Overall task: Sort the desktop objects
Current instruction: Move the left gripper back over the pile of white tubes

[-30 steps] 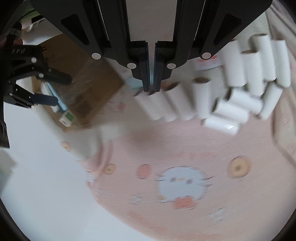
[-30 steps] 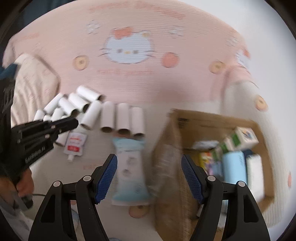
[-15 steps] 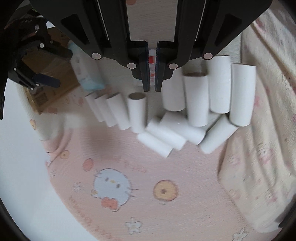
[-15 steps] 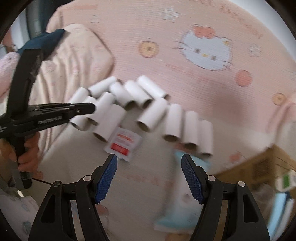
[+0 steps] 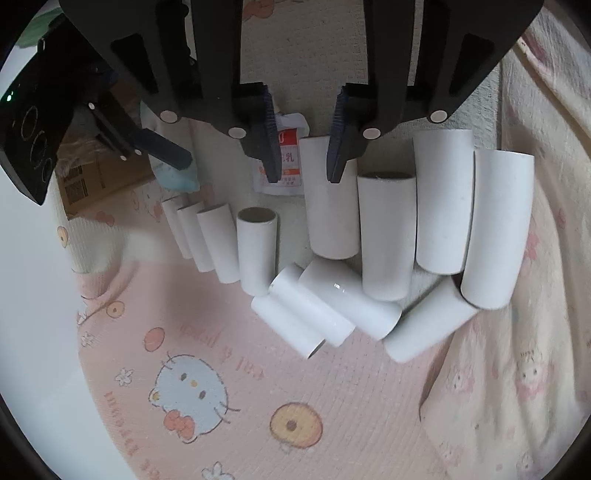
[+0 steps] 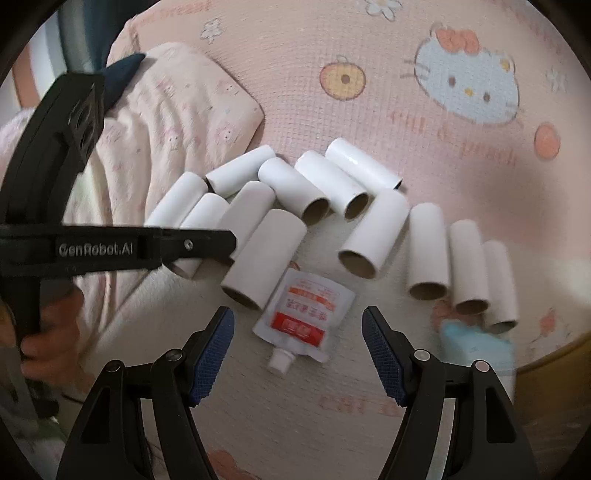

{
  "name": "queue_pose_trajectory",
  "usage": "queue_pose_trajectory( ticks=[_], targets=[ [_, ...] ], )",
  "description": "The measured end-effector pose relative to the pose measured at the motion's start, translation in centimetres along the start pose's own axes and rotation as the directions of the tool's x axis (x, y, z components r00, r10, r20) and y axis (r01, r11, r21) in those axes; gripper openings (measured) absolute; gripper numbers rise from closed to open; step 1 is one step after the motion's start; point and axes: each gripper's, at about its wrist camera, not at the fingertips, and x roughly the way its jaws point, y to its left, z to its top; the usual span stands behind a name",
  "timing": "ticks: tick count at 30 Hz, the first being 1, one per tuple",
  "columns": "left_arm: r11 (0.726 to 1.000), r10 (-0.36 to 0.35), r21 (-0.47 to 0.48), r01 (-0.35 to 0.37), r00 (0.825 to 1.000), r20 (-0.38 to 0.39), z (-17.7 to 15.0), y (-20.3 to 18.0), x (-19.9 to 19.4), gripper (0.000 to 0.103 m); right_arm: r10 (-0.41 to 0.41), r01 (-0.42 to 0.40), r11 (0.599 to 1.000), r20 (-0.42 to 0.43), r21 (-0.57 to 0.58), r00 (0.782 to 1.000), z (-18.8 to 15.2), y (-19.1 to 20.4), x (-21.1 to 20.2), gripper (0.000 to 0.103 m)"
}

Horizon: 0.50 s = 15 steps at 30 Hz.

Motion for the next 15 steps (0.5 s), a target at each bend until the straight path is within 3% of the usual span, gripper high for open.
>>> queue_pose_trajectory(
  ticks=[3, 9, 15],
  targets=[
    [1.000, 0.022, -0.004, -0.022, 1.000, -0.008, -0.2, 0.4, 0.5, 0.037, 0.021, -0.022, 0.999, 0.010, 0.036, 1.000, 0.3, -0.2, 0.7, 0.070],
    [0.998, 0.017, -0.066, -0.019, 0.999, -0.031, -0.2, 1.7, 1.5, 0.038, 0.065, -0.070, 0.993, 0.064, 0.092, 0.996, 1.0, 0.2, 2.4, 0.070],
    [0.994, -0.030, -0.107, 0.023, 0.998, -0.064, 0.3, 2.5, 2.6, 0.039, 0.059, -0.058, 0.998, 0.026, -0.025, 0.998, 1.1, 1.8, 4.5, 0.070]
  ],
)
